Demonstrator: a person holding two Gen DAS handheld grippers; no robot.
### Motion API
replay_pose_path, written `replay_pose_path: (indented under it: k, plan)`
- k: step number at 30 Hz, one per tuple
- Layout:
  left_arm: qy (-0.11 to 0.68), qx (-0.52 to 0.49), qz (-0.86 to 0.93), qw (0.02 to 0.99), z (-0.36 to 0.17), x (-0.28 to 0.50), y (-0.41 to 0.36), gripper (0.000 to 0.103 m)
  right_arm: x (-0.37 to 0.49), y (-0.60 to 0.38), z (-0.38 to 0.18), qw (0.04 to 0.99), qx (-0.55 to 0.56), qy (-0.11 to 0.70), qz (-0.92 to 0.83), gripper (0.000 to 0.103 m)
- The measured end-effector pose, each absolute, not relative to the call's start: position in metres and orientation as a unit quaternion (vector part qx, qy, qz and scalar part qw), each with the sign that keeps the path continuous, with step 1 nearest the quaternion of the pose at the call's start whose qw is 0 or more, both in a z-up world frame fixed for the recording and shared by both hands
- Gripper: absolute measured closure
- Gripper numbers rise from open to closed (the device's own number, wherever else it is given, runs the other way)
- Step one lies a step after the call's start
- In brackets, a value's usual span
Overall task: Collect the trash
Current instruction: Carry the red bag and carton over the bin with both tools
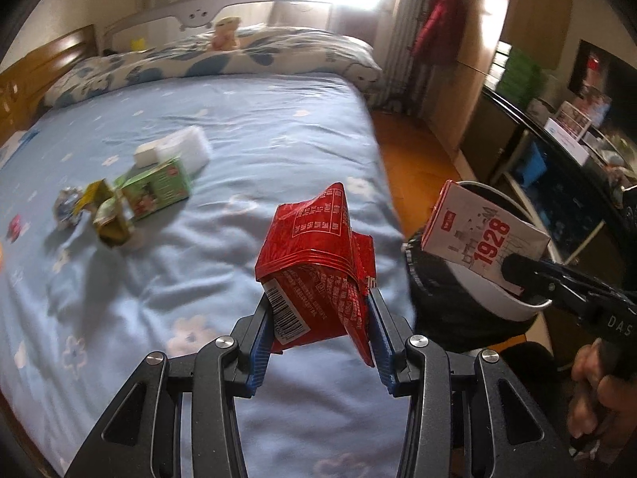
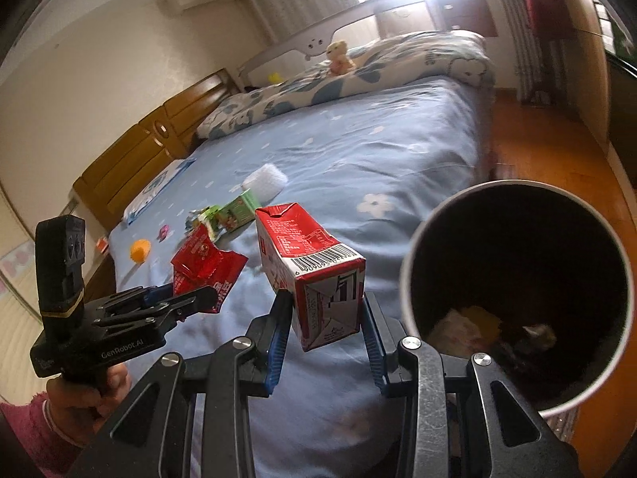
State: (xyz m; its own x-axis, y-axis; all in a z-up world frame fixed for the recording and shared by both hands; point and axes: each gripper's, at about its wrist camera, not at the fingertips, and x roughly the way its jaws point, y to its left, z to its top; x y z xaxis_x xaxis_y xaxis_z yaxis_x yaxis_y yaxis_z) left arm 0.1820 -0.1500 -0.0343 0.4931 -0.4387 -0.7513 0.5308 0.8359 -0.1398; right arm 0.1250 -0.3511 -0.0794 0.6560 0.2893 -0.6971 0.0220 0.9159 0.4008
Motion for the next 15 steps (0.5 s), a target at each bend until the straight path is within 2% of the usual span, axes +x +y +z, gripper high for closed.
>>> replay_pose_path:
  k: [15]
  plan:
    - [0.407,0.084,-0.344,0.842,-0.032,0.183,-0.217,0.061,0.087,-0.416,-0.068,0.898,0.196,0.395,-0.006,0.068]
